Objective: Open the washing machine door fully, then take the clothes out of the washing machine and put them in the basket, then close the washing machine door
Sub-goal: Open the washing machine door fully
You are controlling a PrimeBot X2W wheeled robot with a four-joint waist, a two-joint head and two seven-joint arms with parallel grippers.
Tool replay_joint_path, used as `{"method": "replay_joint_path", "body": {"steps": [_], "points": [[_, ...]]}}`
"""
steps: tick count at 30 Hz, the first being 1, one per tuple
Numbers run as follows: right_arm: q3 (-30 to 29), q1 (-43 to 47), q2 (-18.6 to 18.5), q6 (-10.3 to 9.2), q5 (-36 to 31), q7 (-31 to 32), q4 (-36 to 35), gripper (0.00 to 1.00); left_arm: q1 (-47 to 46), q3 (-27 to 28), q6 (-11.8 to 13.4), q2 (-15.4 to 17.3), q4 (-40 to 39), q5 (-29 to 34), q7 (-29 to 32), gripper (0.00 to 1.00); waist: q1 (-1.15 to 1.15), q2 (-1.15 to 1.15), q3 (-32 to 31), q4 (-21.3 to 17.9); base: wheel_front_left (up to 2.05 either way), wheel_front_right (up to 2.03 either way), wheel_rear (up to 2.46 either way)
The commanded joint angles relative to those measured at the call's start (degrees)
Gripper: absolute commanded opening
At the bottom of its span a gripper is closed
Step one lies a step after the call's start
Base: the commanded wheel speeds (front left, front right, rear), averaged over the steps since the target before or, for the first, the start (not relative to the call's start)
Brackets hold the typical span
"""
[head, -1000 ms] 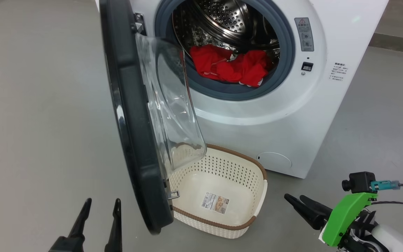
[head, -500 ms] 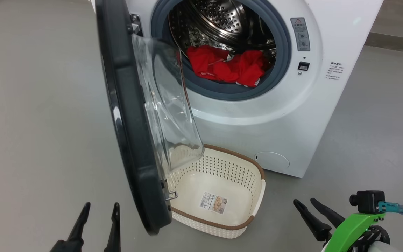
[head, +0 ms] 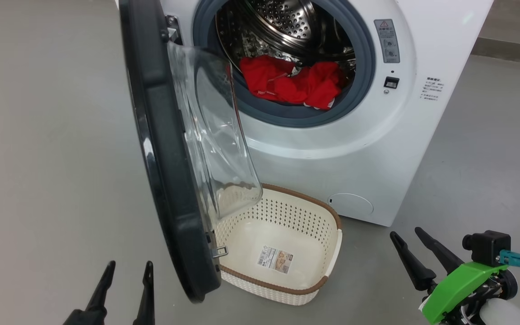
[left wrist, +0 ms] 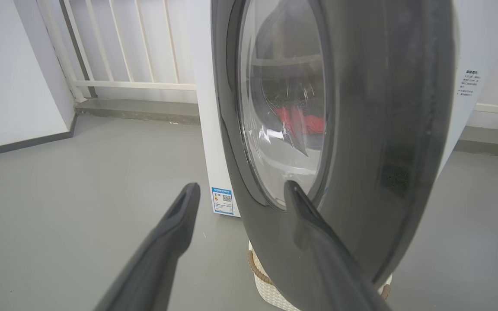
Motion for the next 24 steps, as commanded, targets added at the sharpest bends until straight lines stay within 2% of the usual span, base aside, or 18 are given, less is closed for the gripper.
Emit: {"method": "replay_joint_path", "body": {"steps": [1,7,13,24], "points": [[-1.8,1.7,0.0,0.37,-2.9,-0.8,-1.8,1.0,-1.3,2.0,0.3,0.5,-1.2,-0.2,-0.5,1.0,0.0,0.0,0.1,0.0,0.0,0.0,0.0],[-8.9,4.9,2.4,0.37,-13.8,-0.8,-5.5,1.0,-1.6,2.0,0.3,0.5,-1.1,-0.2,-0.5,1.0,0.0,0.0,0.1,0.2,0.0,0.0,0.0],[-15.2,8.3,5.4,0.37,-21.9,-0.8,-9.0,1.0,-1.7,2.0,0.5,0.5,-1.2,-0.2,-0.5,1.0,0.0,0.0,0.1,0.3,0.0,0.0,0.0],[-22.9,12.4,9.3,0.37,-30.0,-0.8,-13.4,1.0,-1.6,2.2,0.5,0.5,-1.4,-0.1,-0.5,1.0,0.0,0.0,-0.1,0.2,0.0,0.0,0.0]]}}
